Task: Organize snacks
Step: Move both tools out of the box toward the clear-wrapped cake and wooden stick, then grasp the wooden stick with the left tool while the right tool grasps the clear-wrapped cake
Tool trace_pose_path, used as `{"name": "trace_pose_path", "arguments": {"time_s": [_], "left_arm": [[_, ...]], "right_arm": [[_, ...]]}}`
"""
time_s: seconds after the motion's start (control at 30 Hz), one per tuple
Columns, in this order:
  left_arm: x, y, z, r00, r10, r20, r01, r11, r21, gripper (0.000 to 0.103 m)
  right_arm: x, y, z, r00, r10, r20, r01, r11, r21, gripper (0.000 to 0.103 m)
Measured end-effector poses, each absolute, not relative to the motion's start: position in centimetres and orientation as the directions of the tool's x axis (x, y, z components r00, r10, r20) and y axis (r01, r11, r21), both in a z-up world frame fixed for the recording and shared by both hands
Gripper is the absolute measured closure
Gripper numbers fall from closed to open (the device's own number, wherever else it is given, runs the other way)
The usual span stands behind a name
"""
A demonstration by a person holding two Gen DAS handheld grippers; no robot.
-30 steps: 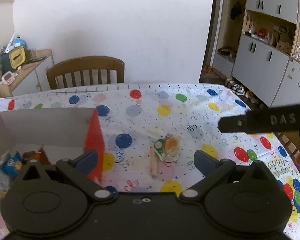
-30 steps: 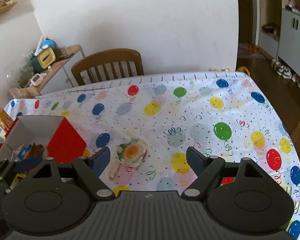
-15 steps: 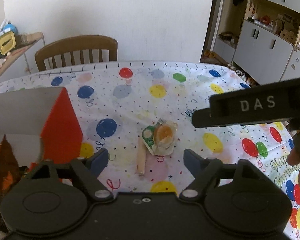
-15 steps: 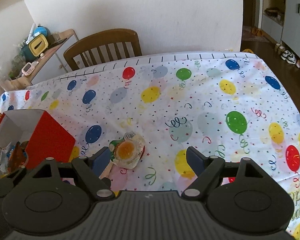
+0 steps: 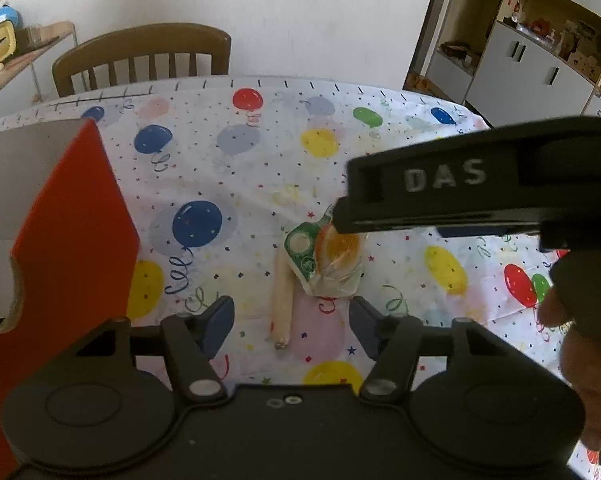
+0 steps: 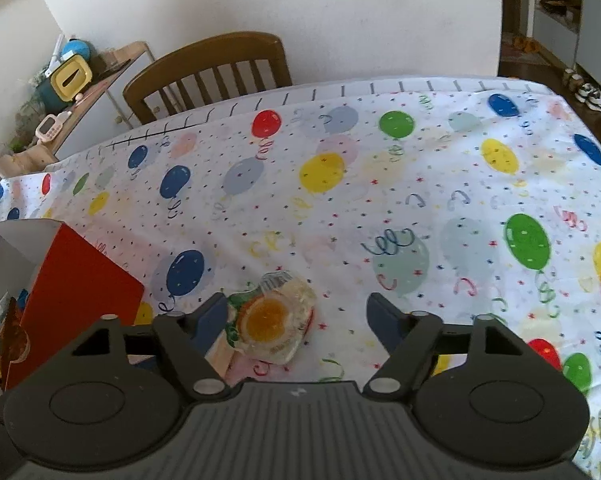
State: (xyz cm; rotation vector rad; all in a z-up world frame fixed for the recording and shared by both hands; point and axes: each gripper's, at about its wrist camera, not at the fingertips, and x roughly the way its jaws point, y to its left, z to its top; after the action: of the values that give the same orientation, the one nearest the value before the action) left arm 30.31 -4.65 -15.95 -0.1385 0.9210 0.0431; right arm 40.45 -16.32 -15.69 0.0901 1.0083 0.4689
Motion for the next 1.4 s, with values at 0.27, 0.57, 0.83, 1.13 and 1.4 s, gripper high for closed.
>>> {"name": "trace_pose_path", "arguments": {"time_s": [0.27, 0.57, 0.83, 1.13, 1.4], "left_arm": [[31.4, -4.5, -16.7, 0.591, -0.066, -0.804, -0.071, 0.989, -0.133, 0.064], [31.7, -3.7, -17.4, 0.582, -0.097, -0.808, -0.055, 0.986, -0.158, 0.083], [31.6, -3.3, -17.4, 0.584, -0.084, -0.808, -0.064, 0.987, -0.148, 0.095], [31.0, -2.2, -17.0, 0.586, -0.078, -0.807, -0.097, 0.981, -0.166, 0.096], [30.1, -1.8, -16.7, 0.587, -0.071, -0.807, -0.113, 0.979, -0.168, 0.096]], "right_arm": [[40.8, -15.2, -16.8, 0.418, 0.439, -0.796, -0.345, 0.887, 0.308, 0.044], [40.6, -14.7, -17.0, 0.43, 0.447, -0.784, -0.357, 0.882, 0.306, 0.065], [40.0, -14.9, -16.5, 0.456, 0.45, -0.768, -0.371, 0.88, 0.295, 0.092], [40.6, -16.6, -16.6, 0.448, 0.457, -0.769, -0.311, 0.886, 0.345, 0.091], [41.2, -16.5, -16.8, 0.438, 0.463, -0.77, -0.273, 0.885, 0.377, 0.035]]}}
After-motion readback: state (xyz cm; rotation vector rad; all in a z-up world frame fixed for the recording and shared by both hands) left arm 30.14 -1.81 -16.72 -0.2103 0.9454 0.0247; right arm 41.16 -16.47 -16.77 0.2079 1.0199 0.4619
